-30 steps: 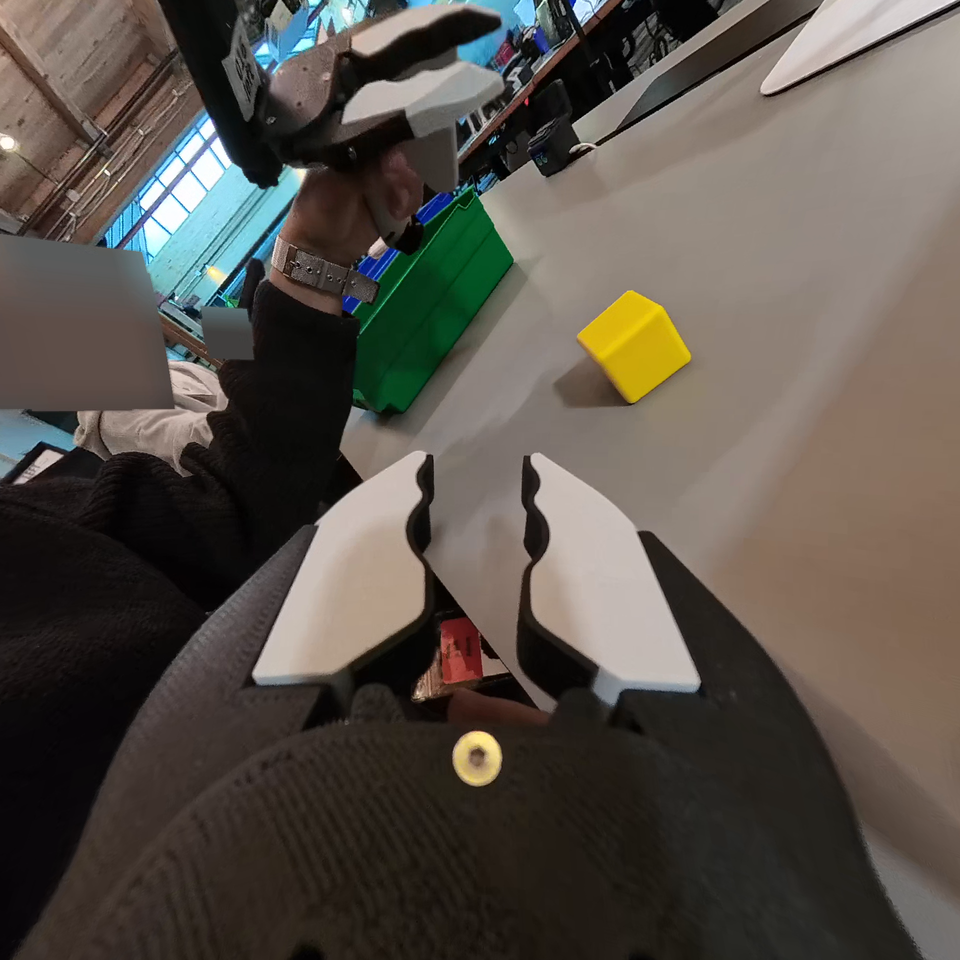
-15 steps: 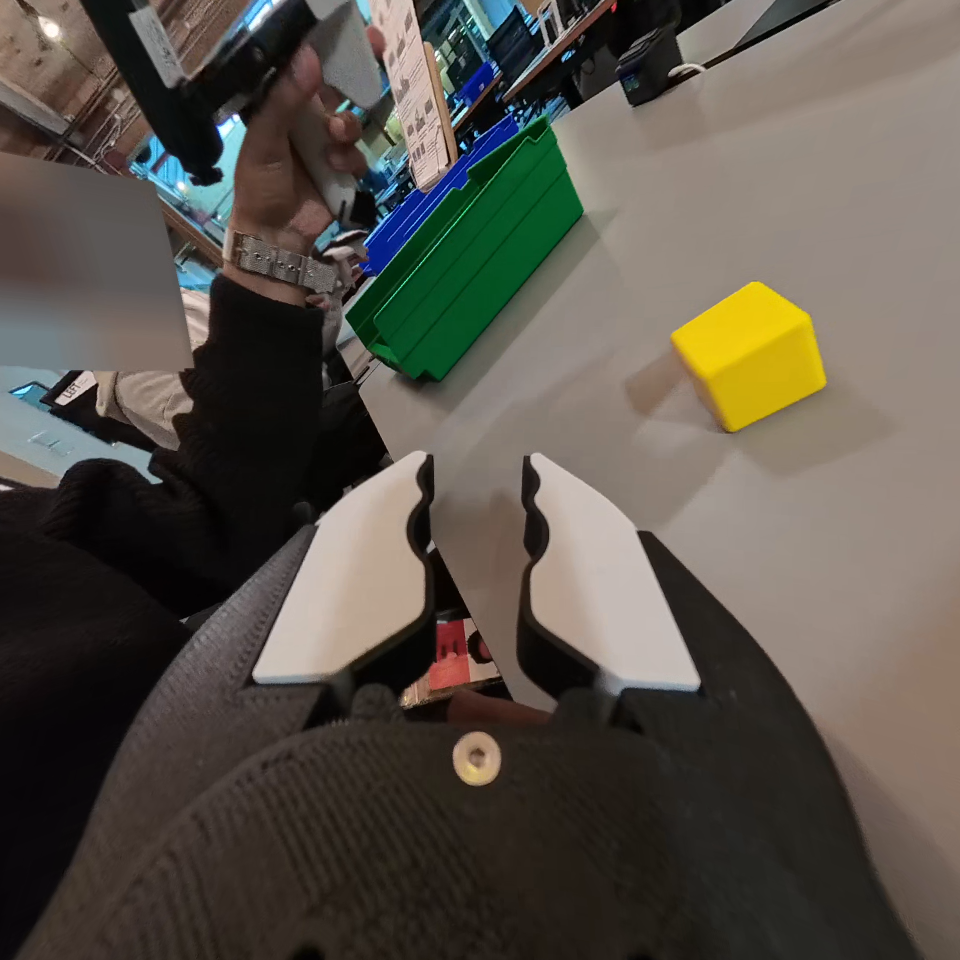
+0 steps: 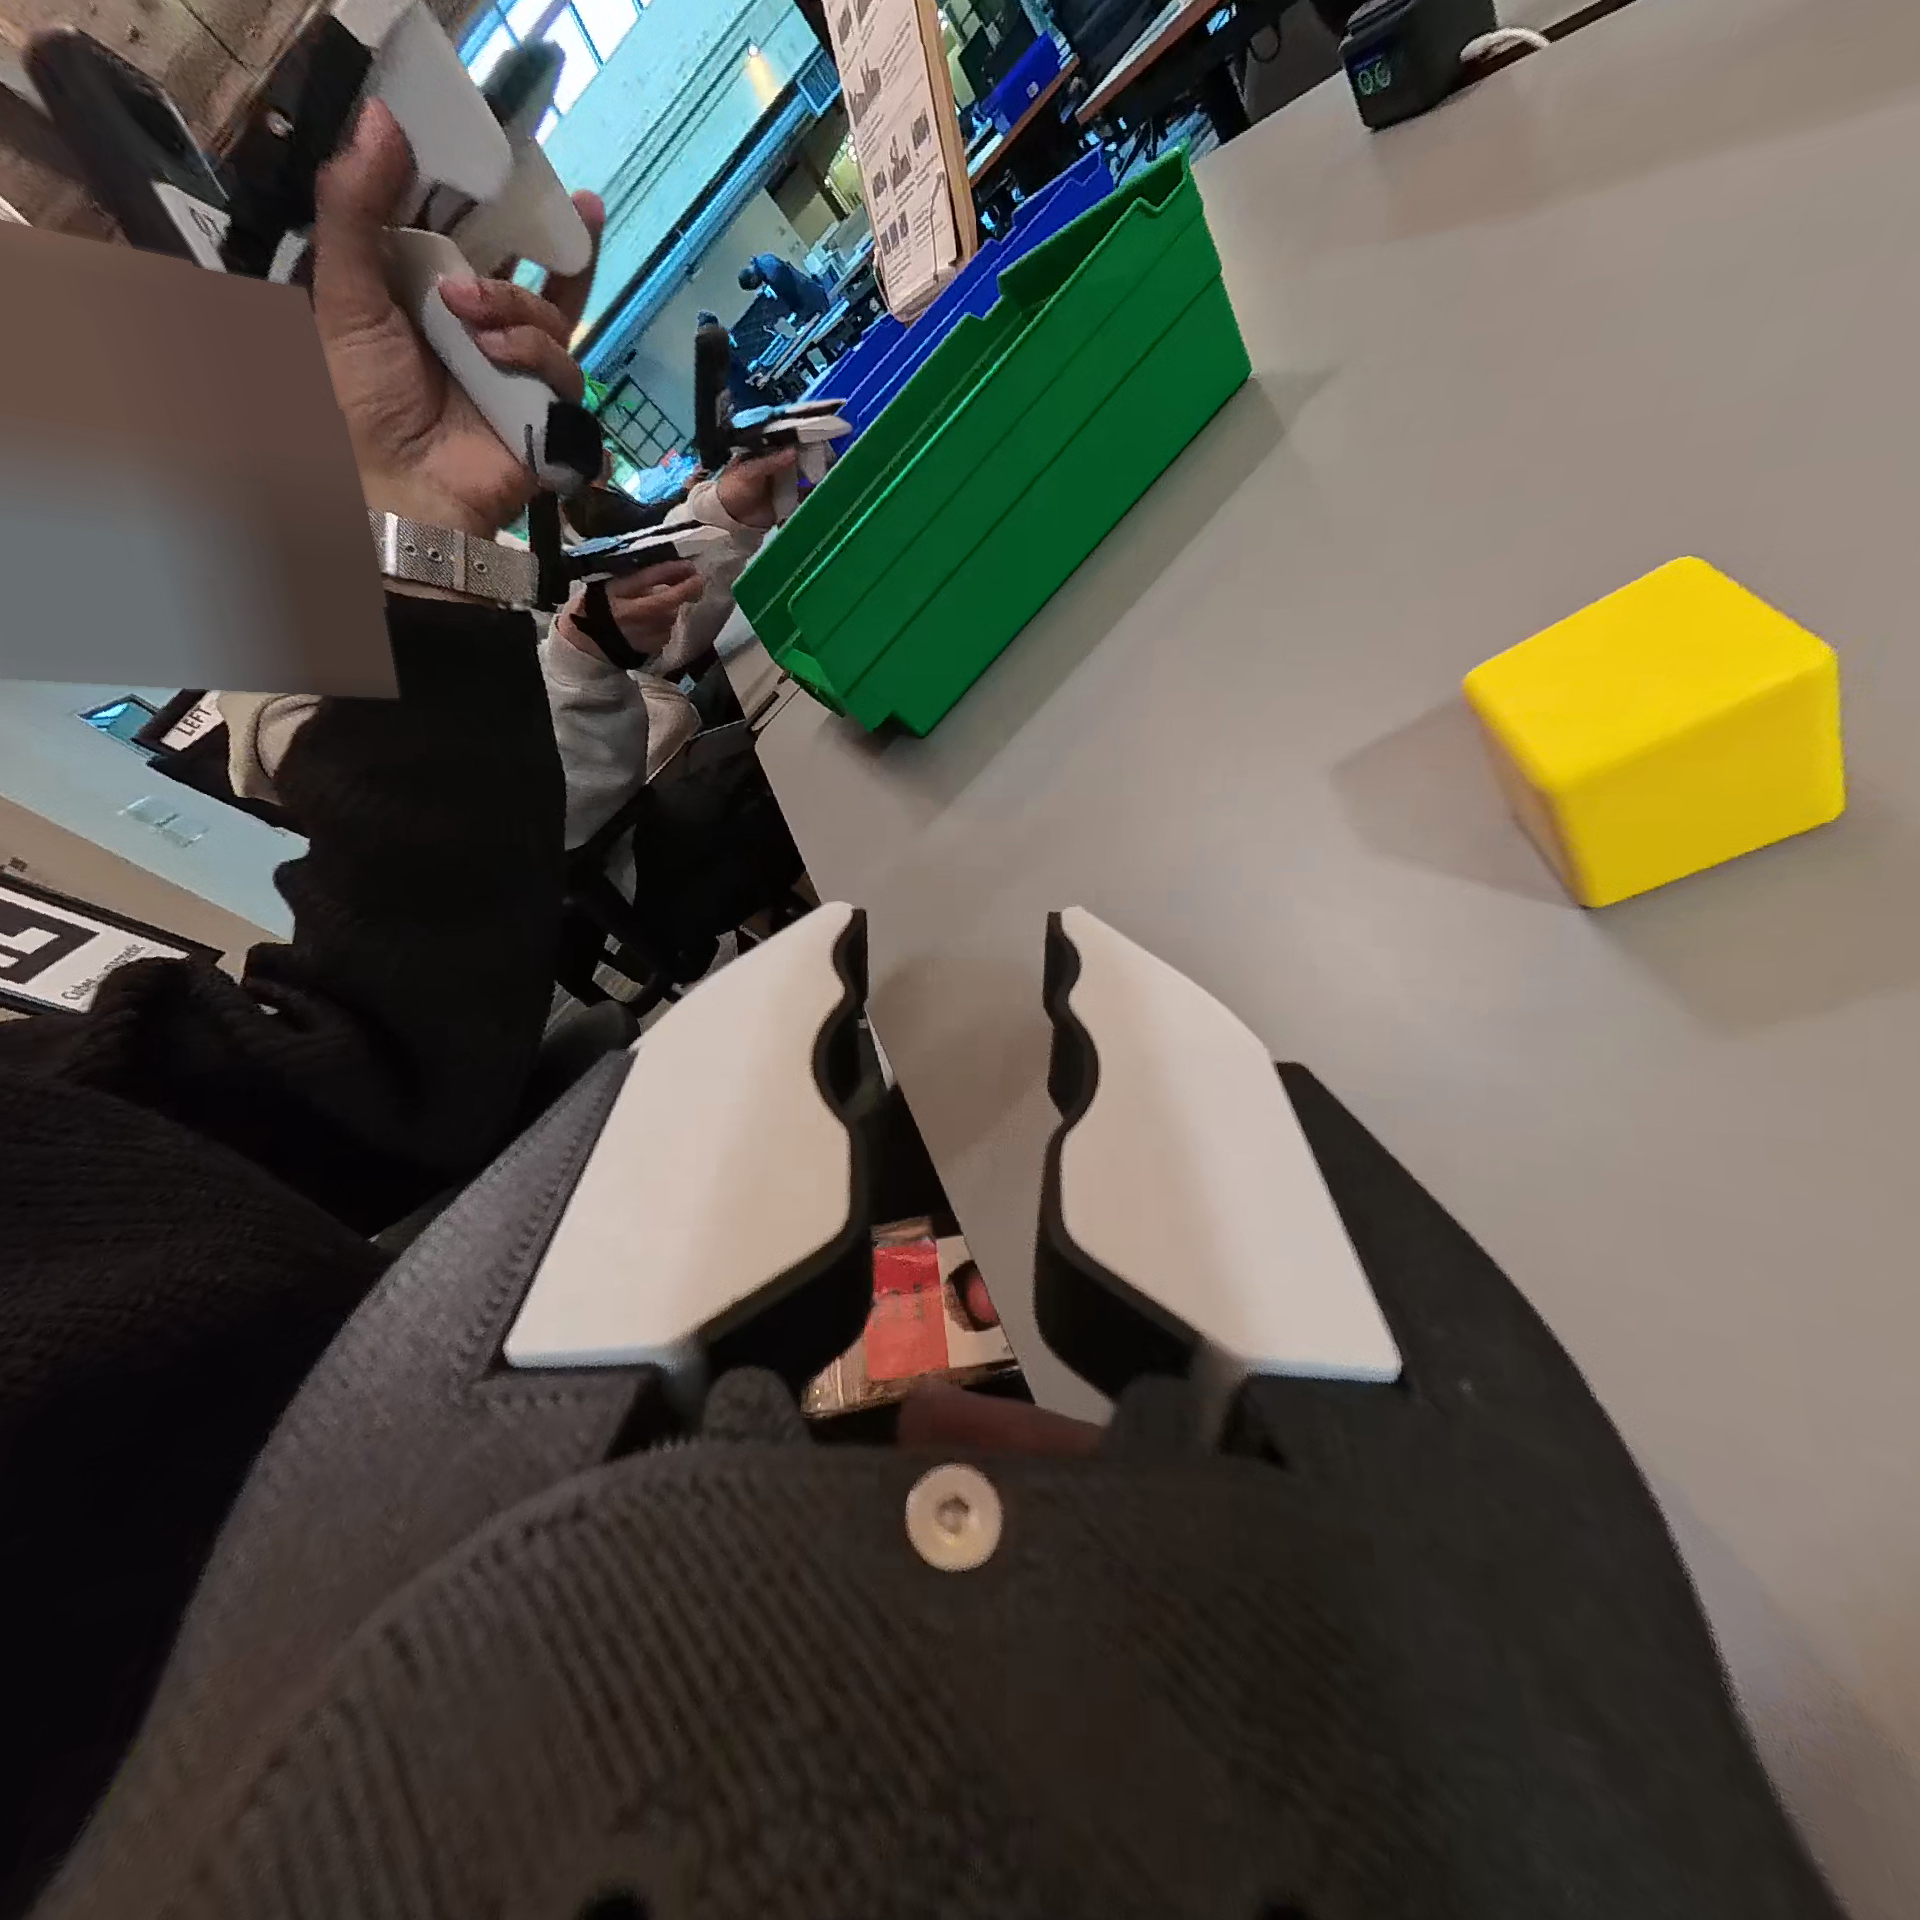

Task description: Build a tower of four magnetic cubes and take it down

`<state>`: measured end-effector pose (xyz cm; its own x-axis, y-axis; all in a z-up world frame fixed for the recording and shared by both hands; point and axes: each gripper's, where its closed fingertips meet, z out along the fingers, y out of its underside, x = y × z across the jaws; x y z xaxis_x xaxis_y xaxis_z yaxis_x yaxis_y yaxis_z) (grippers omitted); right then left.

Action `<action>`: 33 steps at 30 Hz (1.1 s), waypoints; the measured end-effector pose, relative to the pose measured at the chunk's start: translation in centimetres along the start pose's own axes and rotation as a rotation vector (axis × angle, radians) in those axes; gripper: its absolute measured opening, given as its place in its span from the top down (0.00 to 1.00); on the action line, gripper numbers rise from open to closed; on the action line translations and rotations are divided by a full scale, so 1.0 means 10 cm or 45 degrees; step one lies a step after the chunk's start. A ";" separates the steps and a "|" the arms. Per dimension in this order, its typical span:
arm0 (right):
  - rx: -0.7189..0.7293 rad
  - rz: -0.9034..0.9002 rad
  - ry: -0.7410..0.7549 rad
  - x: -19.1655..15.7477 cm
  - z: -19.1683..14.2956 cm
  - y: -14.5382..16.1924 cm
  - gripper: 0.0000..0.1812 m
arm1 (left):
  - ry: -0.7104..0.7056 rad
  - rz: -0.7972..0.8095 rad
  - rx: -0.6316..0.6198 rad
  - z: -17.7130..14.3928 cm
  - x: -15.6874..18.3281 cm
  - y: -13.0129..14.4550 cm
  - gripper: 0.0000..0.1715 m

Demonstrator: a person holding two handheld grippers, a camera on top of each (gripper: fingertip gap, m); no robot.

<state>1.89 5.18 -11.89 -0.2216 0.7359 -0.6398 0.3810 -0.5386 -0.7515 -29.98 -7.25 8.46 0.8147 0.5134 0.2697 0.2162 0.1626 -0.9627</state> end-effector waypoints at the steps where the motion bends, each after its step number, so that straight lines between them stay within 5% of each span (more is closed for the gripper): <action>1: 0.006 0.000 -0.001 0.00 -0.01 -0.01 0.82 | 0.000 -0.003 -0.008 0.00 -0.02 0.02 0.66; 8: 0.020 0.024 -0.012 -0.01 -0.04 -0.02 0.82 | 0.040 0.061 -0.123 0.04 0.03 0.22 0.72; 15: 0.046 0.071 -0.016 0.02 -0.09 -0.06 0.82 | -0.228 0.387 -0.223 0.12 -0.14 0.57 0.67; 23: 0.067 0.122 -0.040 0.00 -0.11 -0.08 0.82 | -0.273 0.365 -0.363 0.20 -0.46 1.05 0.66; 33: 0.029 0.099 -0.040 -0.02 -0.06 -0.01 0.82 | -0.285 0.034 -0.167 -0.04 -0.80 0.70 0.66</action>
<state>2.42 5.35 -11.60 -0.2205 0.6785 -0.7008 0.3775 -0.6031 -0.7027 -34.76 -10.59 -0.48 0.6851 0.6919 0.2278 0.2760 0.0429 -0.9602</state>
